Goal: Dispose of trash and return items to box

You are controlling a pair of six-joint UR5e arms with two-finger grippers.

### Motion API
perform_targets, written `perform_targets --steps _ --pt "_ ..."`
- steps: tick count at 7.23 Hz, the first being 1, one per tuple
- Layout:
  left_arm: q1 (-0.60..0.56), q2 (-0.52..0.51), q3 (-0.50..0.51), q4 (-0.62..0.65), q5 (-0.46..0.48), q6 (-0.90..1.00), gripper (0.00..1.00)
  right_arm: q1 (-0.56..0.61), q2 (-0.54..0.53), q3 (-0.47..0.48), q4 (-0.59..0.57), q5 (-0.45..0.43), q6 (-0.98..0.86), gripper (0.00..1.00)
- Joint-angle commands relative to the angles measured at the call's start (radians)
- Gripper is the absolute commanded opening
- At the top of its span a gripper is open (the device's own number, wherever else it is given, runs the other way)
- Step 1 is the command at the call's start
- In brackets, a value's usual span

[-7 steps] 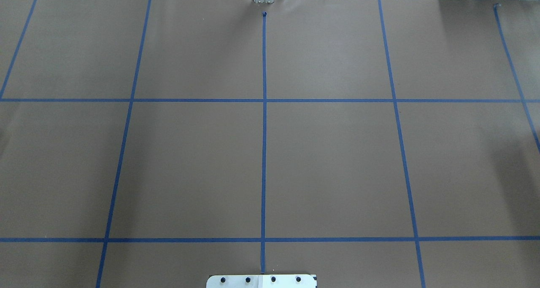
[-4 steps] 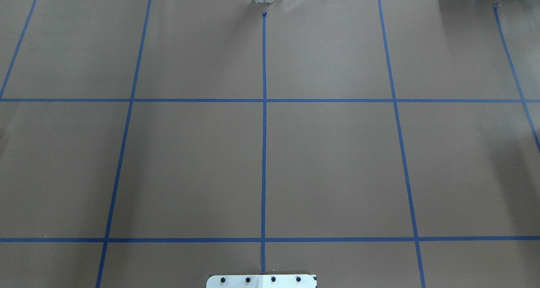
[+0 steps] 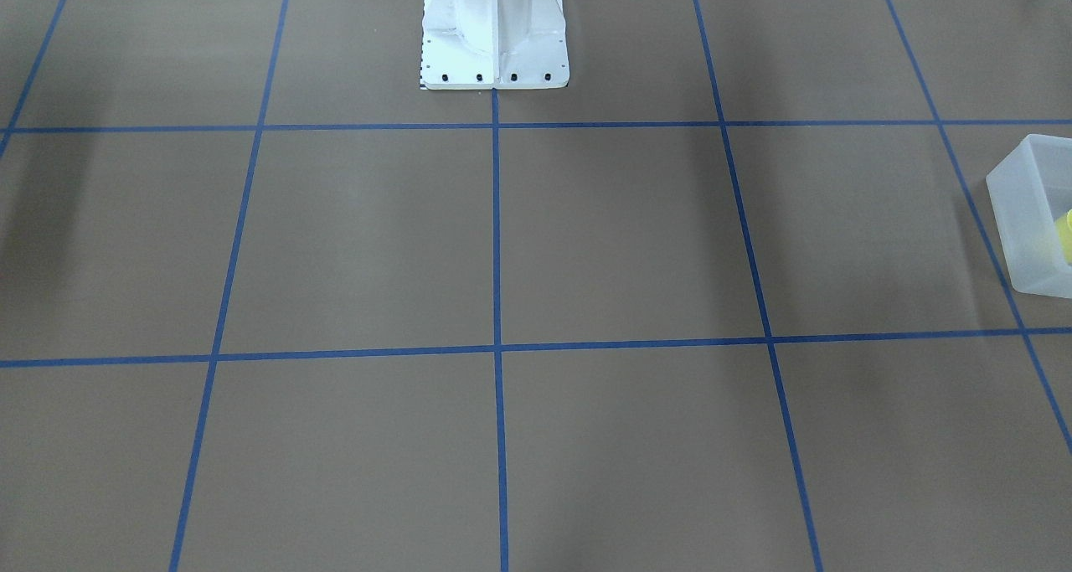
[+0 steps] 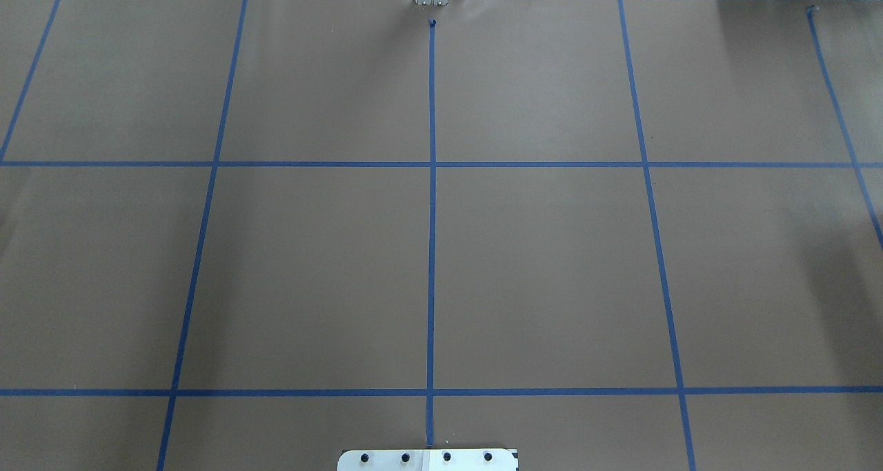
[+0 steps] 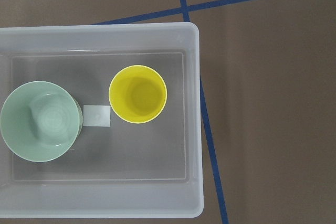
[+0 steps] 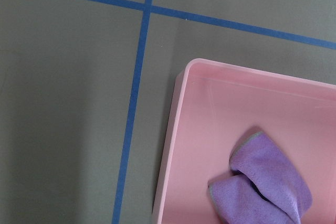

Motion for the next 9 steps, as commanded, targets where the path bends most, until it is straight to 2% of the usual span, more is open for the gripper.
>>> perform_targets --steps 1,7,9 --pt "0.0 0.0 -0.004 -0.003 0.004 0.018 0.98 0.0 0.0 0.008 0.0 0.001 0.0 1.0" --pt "0.0 0.008 0.003 0.011 0.031 0.043 0.98 0.0 -0.017 0.048 -0.001 0.004 0.001 1.0" --pt "0.0 0.022 -0.001 0.006 0.114 0.043 0.98 0.0 -0.017 0.051 -0.003 0.007 0.001 1.0"
